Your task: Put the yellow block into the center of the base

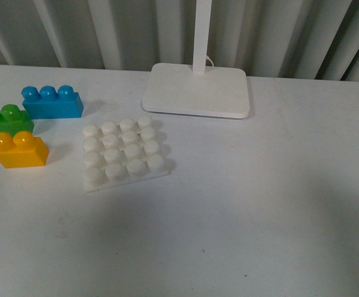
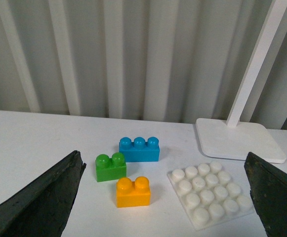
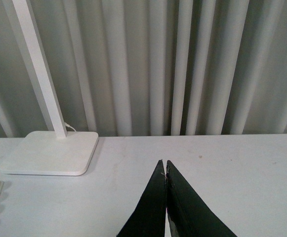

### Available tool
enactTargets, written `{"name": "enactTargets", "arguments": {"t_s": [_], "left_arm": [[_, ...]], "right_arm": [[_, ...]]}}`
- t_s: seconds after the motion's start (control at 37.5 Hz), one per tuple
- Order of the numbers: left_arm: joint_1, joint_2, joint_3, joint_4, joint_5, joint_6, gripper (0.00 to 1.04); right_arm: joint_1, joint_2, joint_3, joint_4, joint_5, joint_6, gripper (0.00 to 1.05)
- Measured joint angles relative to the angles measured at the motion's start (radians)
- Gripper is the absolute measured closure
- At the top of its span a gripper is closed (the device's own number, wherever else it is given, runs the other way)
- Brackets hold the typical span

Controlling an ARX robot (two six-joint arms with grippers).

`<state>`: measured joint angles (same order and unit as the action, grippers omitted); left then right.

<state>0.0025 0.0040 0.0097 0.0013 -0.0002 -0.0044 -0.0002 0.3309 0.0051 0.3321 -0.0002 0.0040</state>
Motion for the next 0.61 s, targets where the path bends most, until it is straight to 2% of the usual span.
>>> {"name": "enactTargets", "arguments": {"t_s": [0.4, 0.48, 0.61], "left_arm": [[0.0, 0.0, 0.0, 0.0, 0.0, 0.0, 0.06], [0.0, 0.0, 0.0, 0.0, 0.0, 0.0, 0.06], [0.0, 0.0, 0.0, 0.0, 0.0, 0.0, 0.06]], "right_arm": [[0.0, -0.157, 0.0, -0.154, 0.0, 0.0, 1.04], [0.0, -0.267, 0.001, -0.303, 0.0, -0.001, 1.04], [0.0, -0.326, 0.001, -0.329, 0.0, 0.0, 1.04]]}}
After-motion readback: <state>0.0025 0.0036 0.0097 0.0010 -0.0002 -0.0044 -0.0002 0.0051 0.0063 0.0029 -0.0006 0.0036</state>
